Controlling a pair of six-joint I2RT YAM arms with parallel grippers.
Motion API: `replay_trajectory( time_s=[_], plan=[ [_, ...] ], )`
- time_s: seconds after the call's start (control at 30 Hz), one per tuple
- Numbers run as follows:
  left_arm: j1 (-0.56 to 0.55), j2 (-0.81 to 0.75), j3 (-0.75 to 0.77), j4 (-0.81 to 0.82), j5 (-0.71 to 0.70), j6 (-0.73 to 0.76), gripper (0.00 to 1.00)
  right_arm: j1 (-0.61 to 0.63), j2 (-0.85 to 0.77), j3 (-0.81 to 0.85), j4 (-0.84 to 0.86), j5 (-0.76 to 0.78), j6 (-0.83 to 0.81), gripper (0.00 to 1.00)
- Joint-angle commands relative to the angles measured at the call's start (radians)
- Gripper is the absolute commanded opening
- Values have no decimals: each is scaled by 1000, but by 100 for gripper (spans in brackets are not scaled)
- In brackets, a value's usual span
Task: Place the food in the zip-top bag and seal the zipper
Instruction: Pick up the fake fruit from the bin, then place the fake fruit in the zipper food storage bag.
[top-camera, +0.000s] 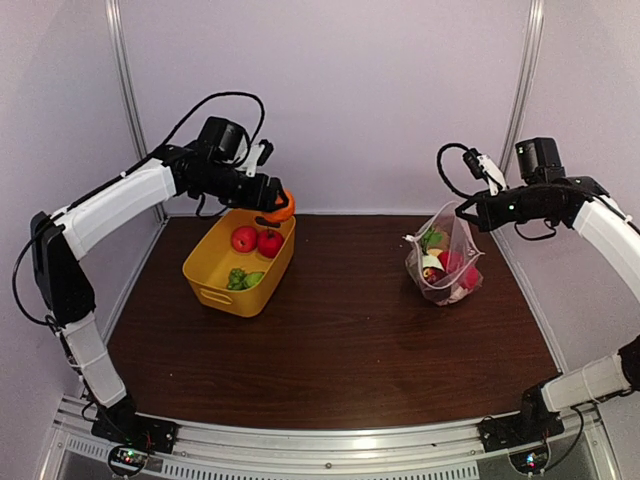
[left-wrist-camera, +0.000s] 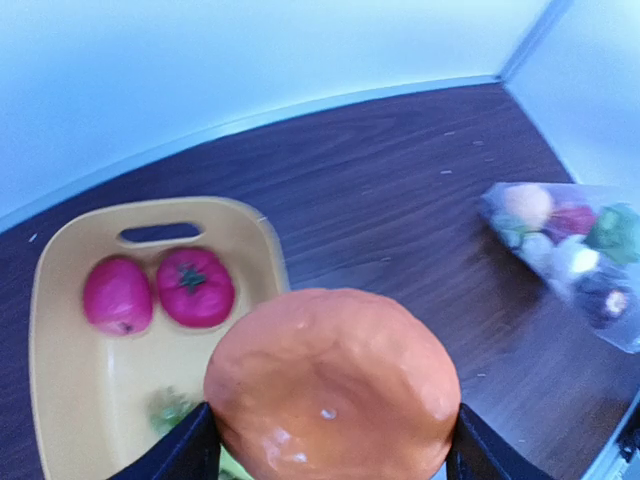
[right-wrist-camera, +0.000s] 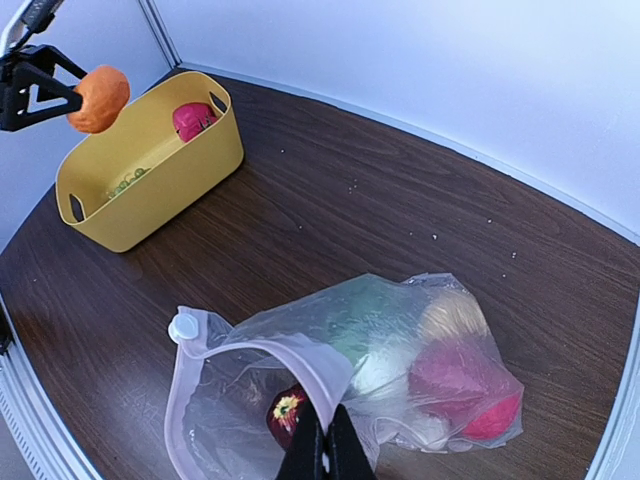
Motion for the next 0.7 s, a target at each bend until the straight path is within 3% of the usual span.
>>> replay_trajectory(
  time_s=[0.0,0.37,0.57,0.67],
  plan=[
    [-145,-61,-35,192,139,-55,59,9,31,86,-53,-13,-5,0],
    [-436,-30,-186,706,350,-235,55,91,73,186,-128,-42,14,0],
    [-504,64,-151,820,390,-332,54,115,108,205,-134,-65,30,0],
    [-509,113,-108,800,312,-402,51,121,115,211,-133,-91,45,0]
  ],
)
